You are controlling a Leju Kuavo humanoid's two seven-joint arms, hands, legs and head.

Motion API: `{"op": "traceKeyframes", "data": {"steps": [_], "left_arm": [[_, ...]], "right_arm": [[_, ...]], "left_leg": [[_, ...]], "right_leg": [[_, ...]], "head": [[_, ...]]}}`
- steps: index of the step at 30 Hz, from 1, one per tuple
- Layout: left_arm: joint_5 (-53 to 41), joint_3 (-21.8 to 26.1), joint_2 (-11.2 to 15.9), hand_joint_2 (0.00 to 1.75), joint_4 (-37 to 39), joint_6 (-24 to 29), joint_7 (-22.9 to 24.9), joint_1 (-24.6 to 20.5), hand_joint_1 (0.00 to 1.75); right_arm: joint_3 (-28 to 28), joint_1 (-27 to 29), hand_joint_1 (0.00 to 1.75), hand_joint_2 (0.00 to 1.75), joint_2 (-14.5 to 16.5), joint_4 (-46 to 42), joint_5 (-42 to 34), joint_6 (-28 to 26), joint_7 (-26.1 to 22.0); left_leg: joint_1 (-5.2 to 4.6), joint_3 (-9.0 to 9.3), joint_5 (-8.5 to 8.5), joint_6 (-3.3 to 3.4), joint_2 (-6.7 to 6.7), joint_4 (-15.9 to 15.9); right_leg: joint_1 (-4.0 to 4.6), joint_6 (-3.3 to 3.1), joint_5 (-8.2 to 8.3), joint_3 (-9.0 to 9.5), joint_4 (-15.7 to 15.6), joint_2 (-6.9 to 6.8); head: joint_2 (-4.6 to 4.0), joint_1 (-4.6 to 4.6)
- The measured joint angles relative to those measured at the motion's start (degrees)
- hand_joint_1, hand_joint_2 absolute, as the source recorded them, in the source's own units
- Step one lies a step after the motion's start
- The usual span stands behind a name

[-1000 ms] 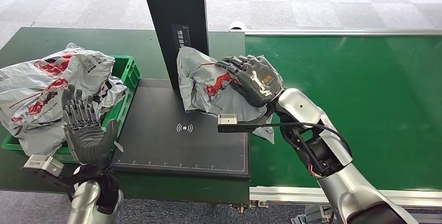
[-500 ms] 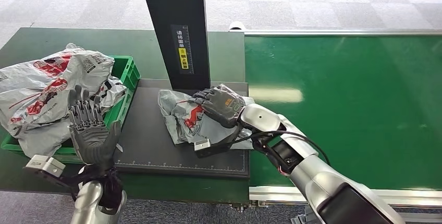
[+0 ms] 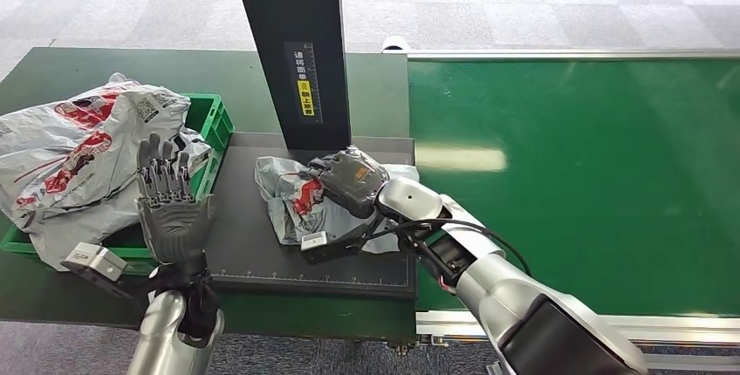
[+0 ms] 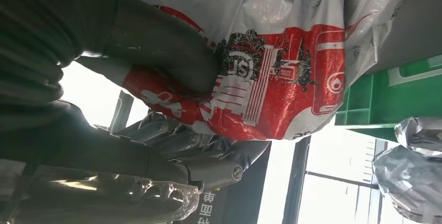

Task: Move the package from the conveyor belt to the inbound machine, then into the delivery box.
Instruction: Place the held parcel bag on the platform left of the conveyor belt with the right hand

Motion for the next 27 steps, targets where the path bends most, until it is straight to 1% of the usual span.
{"op": "traceKeyframes", "data": {"steps": [1,2,3,6,7,8,13,17,19,23,27], "left_arm": [[-0.05,-0.02,-0.02,1.75,0.22,-0.08,0.00,-0.14,0.00],[-0.10,-0.03,-0.03,1.75,0.42,-0.14,0.00,-0.28,0.00],[-0.16,-0.03,-0.04,1.75,0.59,-0.19,0.00,-0.41,0.00],[-0.30,-0.03,-0.05,1.75,0.96,-0.49,0.00,-0.74,0.00],[-0.35,-0.03,-0.05,1.75,1.08,-0.68,0.00,-0.83,0.00],[-0.40,-0.03,-0.06,1.75,1.19,-0.92,0.00,-0.91,0.00],[-0.88,0.03,-0.08,1.75,1.86,-1.87,0.01,-1.19,0.00],[-1.00,0.04,-0.15,1.75,2.55,-2.21,0.00,-1.83,0.00],[-1.00,0.05,-0.18,1.75,3.01,-2.37,0.01,-2.21,0.00],[-1.00,0.07,-0.19,1.75,3.79,-2.49,0.00,-2.81,0.00],[-1.01,0.10,-0.19,1.75,4.15,-2.31,0.00,-2.97,0.00]], "right_arm": [[0.00,-0.20,1.75,1.75,0.20,0.44,-0.09,-0.17,0.10],[0.00,-0.36,1.71,1.75,0.40,0.84,-0.16,-0.32,0.17],[0.00,-0.46,1.38,1.75,0.54,1.13,-0.23,-0.46,0.29],[-0.10,-0.71,0.17,1.75,0.89,1.81,-0.45,-0.73,1.16],[-0.21,-0.85,0.07,1.75,1.00,2.01,-0.59,-0.70,1.53],[-0.36,-1.04,0.03,1.75,1.07,2.17,-0.79,-0.65,1.84],[-1.84,-2.21,0.00,1.75,1.10,2.48,-1.96,-0.97,2.10],[-3.75,-2.86,0.00,1.75,1.07,2.49,-3.75,-3.26,1.29],[-5.32,-3.04,0.00,1.75,1.04,2.36,-5.97,-3.01,-0.31],[-9.42,-2.82,0.00,1.75,1.00,1.45,-12.42,0.70,-5.18],[-14.97,-1.69,0.00,1.75,1.00,-0.72,-21.85,5.04,-11.10]], "left_leg": [[0.00,0.00,0.00,0.00,0.00,0.00],[0.00,0.00,0.00,0.00,0.00,0.00],[0.00,0.00,0.00,0.00,0.00,0.00],[0.00,0.00,0.00,0.00,0.00,0.00],[0.00,0.00,0.00,0.00,0.00,0.00],[0.00,0.00,0.00,0.00,0.00,0.00],[0.00,0.01,0.00,0.00,0.00,0.01],[0.00,0.02,0.00,0.00,0.00,0.01],[0.00,0.02,0.00,0.00,0.00,0.01],[0.00,0.02,0.00,0.00,0.00,0.01],[0.00,0.02,0.00,0.00,0.00,0.01]], "right_leg": [[0.00,0.00,0.00,0.00,0.00,0.01],[0.00,0.00,0.00,0.00,0.00,0.01],[0.00,0.00,0.00,0.00,0.00,0.02],[0.00,0.00,0.00,0.01,0.00,0.03],[0.00,0.00,0.00,0.01,0.00,0.03],[0.00,0.00,0.00,0.01,0.00,0.03],[0.00,0.00,0.00,0.00,0.00,0.04],[0.00,0.00,0.00,0.01,0.00,0.04],[0.00,0.00,0.01,0.01,0.00,0.04],[0.00,0.00,0.01,0.01,0.00,0.04],[0.00,0.00,0.01,0.01,0.00,0.04]], "head": [[0.00,0.00],[-0.01,0.00],[-0.01,0.01],[0.00,0.00],[0.00,0.00],[0.00,0.00],[0.00,0.02],[-0.01,0.00],[-0.01,0.01],[0.00,0.00],[-0.01,-0.01]]}}
